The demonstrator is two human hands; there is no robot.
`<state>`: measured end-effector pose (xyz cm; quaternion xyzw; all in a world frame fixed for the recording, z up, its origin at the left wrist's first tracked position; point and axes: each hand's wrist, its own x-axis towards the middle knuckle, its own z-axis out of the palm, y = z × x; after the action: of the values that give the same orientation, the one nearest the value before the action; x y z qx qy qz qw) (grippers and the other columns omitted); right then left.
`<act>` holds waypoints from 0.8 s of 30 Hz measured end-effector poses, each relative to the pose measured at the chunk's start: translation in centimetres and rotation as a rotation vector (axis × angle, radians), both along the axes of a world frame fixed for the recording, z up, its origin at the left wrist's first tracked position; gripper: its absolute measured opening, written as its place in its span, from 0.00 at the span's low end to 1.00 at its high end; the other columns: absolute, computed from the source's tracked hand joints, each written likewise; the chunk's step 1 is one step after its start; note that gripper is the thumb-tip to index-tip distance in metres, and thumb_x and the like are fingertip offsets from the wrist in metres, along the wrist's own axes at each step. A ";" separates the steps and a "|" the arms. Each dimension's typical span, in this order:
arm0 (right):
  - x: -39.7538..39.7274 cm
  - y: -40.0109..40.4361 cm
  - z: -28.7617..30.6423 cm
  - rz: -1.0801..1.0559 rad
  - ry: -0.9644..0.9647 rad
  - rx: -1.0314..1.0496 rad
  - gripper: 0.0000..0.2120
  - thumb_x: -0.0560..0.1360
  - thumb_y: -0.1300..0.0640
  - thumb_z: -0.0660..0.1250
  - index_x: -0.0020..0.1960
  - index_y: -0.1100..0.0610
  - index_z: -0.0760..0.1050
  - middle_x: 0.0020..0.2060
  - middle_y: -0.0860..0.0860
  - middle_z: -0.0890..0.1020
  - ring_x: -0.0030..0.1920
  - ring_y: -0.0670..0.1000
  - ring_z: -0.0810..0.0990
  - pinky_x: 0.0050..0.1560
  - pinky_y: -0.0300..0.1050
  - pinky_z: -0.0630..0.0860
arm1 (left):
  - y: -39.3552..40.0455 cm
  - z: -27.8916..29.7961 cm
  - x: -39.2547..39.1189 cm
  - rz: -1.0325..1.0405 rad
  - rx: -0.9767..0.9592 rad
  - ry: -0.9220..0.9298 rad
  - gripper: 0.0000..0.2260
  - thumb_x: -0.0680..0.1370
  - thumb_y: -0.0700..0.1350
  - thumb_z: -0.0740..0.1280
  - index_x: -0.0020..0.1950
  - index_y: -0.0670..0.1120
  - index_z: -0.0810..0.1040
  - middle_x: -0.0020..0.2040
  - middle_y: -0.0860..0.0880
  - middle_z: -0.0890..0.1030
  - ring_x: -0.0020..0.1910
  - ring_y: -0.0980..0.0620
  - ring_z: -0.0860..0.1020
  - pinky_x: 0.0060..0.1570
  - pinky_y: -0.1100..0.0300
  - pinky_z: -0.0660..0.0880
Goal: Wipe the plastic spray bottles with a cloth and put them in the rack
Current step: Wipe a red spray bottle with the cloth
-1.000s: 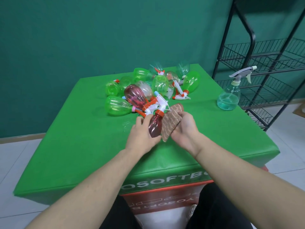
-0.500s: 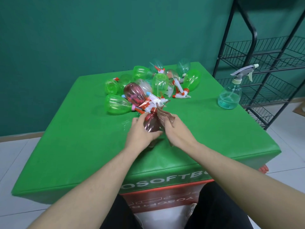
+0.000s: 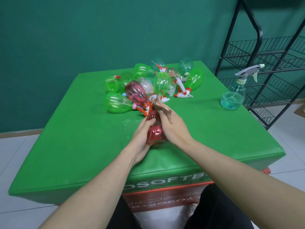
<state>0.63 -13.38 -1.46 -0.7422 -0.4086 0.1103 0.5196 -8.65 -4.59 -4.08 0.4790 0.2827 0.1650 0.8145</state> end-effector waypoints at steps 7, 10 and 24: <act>1.3 1.8 -1.8 0.142 -0.253 -0.218 0.24 0.84 0.49 0.54 0.80 0.47 0.62 0.81 0.44 0.58 0.81 0.45 0.52 0.81 0.59 0.48 | 0.2 -1.3 -0.8 -0.048 -0.140 0.010 0.20 0.82 0.54 0.62 0.71 0.47 0.75 0.53 0.43 0.85 0.49 0.47 0.85 0.53 0.44 0.81; 1.1 1.6 -2.0 0.219 -0.248 -0.187 0.19 0.84 0.54 0.54 0.72 0.50 0.73 0.77 0.47 0.68 0.81 0.50 0.55 0.81 0.59 0.48 | 0.1 -2.0 -1.0 -0.016 -0.167 0.032 0.19 0.83 0.56 0.58 0.67 0.47 0.77 0.53 0.42 0.85 0.49 0.46 0.84 0.52 0.45 0.81; -2.1 -1.9 -6.1 0.514 -0.865 0.062 0.21 0.72 0.56 0.59 0.60 0.56 0.83 0.60 0.51 0.83 0.71 0.56 0.73 0.78 0.65 0.54 | 0.4 -3.1 -1.9 0.068 -0.342 -0.024 0.29 0.83 0.62 0.57 0.40 0.42 0.86 0.36 0.44 0.83 0.32 0.48 0.83 0.31 0.57 0.81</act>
<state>-1.49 -15.32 -7.53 -0.5795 -0.7592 -0.0951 0.2805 -10.59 -4.14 -7.20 0.3218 0.3131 0.1476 0.8812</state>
